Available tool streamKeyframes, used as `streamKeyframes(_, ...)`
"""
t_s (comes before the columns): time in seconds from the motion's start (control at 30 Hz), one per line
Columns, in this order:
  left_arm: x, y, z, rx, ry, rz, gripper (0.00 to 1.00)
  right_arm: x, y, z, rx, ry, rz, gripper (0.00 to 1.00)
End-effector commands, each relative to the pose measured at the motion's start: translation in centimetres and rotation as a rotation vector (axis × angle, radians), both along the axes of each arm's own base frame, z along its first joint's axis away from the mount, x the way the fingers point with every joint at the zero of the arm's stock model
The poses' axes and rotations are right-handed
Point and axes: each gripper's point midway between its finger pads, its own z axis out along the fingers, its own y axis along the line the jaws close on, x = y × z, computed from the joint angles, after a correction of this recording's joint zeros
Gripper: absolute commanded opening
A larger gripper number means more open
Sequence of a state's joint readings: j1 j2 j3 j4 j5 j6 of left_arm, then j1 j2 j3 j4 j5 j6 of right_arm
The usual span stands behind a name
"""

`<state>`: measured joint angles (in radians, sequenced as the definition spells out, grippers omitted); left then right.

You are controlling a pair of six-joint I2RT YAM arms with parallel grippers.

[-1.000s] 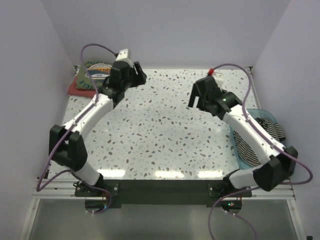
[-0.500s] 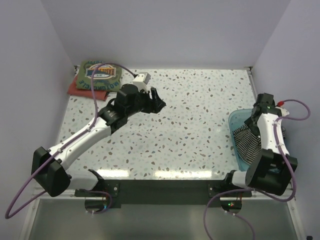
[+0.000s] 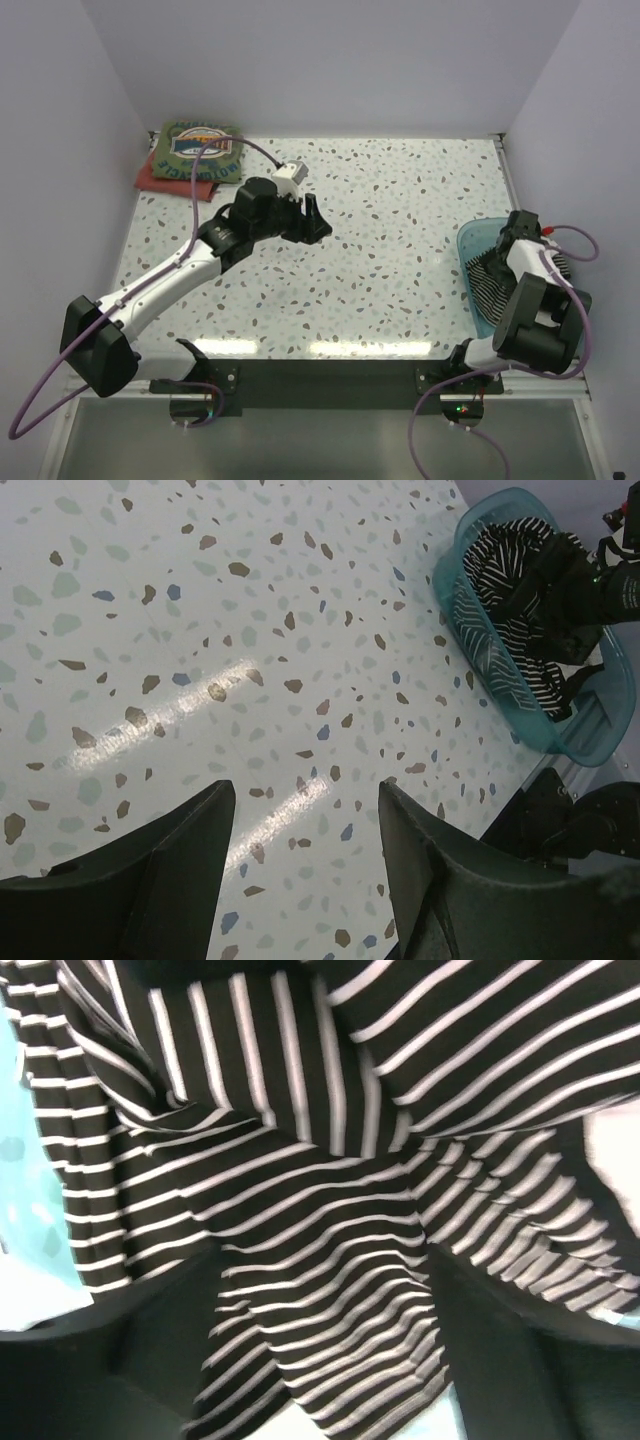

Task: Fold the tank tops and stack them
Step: Grab the tank top from the pile

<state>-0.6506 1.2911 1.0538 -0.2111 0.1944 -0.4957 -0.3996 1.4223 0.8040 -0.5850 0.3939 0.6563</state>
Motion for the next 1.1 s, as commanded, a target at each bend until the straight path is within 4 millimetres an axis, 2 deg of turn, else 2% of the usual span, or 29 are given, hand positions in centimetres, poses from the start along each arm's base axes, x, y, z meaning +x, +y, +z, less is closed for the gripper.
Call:
streamKeyframes(0.0,-0.6,-0.3,0.7,-0.021,-0.027,-0.046,0.64,2.1,0.2,-0.7,0.018,-0.111,0.015,0.79)
streamKeyframes(0.07,-0.7,-0.2,0.3,-0.016,-0.021,-0.048,0.64,2.5,0.4,-0.8,0.024,-0.142,0.021,0.7)
streamKeyframes(0.13,-0.9,-0.2,0.2,-0.016,-0.019,-0.051,0.64,2.3,0.7,-1.1,0.032,-0.15,0.023,0.55)
streamKeyframes(0.17,-0.9,-0.1,0.3,-0.017,-0.02,-0.047,0.64,2.3,0.8,-1.1,0.037,-0.156,0.02,0.39)
streamKeyframes(0.2,-0.9,-0.1,0.4,-0.018,-0.021,-0.049,0.64,2.2,0.8,-0.9,0.036,-0.159,0.02,0.3)
streamKeyframes(0.27,-1.0,-0.1,0.9,-0.024,-0.028,-0.05,0.63,2.2,0.7,0.1,0.02,-0.178,0.02,0.17)
streamKeyframes(0.3,-1.0,-0.1,1.0,-0.024,-0.031,-0.051,0.63,2.2,0.4,1.0,0.002,-0.186,0.017,0.05)
streamKeyframes(0.33,-0.9,-0.1,1.4,-0.024,-0.038,-0.051,0.63,2.1,0.3,1.6,-0.011,-0.185,0.017,0.01)
streamKeyframes(0.47,-0.9,-0.2,2.4,-0.032,-0.054,-0.059,0.63,1.5,-0.4,6.9,-0.081,-0.213,0.035,0.0)
streamKeyframes(0.5,-0.8,-0.2,2.6,-0.035,-0.058,-0.059,0.63,2.0,-0.7,9.0,-0.105,-0.248,0.038,0.0)
streamKeyframes(0.57,-0.8,-0.3,3.4,-0.044,-0.068,-0.063,0.63,1.9,-0.8,11.3,-0.127,-0.268,0.055,0.0)
streamKeyframes(0.6,-0.8,-0.3,3.7,-0.049,-0.073,-0.065,0.63,2.1,-0.8,13.7,-0.144,-0.307,0.065,0.0)
streamKeyframes(0.67,-0.8,-0.4,4.5,-0.058,-0.083,-0.066,0.63,2.2,-0.7,16.2,-0.158,-0.336,0.095,0.0)
streamKeyframes(0.7,-0.7,-0.2,4.8,-0.055,-0.091,-0.055,0.63,3.1,-0.6,19.1,-0.174,-0.403,0.114,0.0)
streamKeyframes(0.73,-0.5,-0.1,5.3,-0.057,-0.1,-0.047,0.63,3.5,-0.3,20.9,-0.179,-0.446,0.14,0.0)
streamKeyframes(0.77,-0.4,0.1,5.9,-0.062,-0.112,-0.033,0.63,4.0,0.6,22.2,-0.148,-0.483,0.19,0.0)
streamKeyframes(0.8,-0.1,0.4,6.3,-0.062,-0.125,-0.013,0.63,4.8,0.9,25.7,-0.17,-0.569,0.215,0.0)
streamKeyframes(0.83,0.3,0.7,7.1,-0.071,-0.136,0.005,0.63,5.3,1.6,27.5,-0.168,-0.621,0.249,0.0)
streamKeyframes(0.87,0.6,1.1,7.6,-0.078,-0.144,0.02,0.63,6.1,2.8,29.2,-0.141,-0.684,0.3,0.0)
streamKeyframes(0.9,0.8,1.4,8.0,-0.091,-0.141,0.029,0.63,6.6,3.6,32.6,-0.161,-0.766,0.334,0.0)
streamKeyframes(0.97,2.1,3.2,8.8,-0.113,-0.144,0.08,0.63,8.3,6.5,35.0,-0.136,-0.82,0.425,0.0)
streamKeyframes(1.0,2.3,3.8,8.9,-0.13,-0.13,0.092,0.63,8.6,7.4,38.1,-0.178,-0.876,0.44,0.0)
streamKeyframes(1.03,3.4,5.5,9.1,-0.136,-0.127,0.141,0.63,9.4,11.0,39.4,-0.15,-0.907,0.541,0.0)
streamKeyframes(1.07,3.5,6.3,9.5,-0.143,-0.137,0.161,0.63,11.0,12.6,39.3,-0.134,-0.891,0.583,0.0)
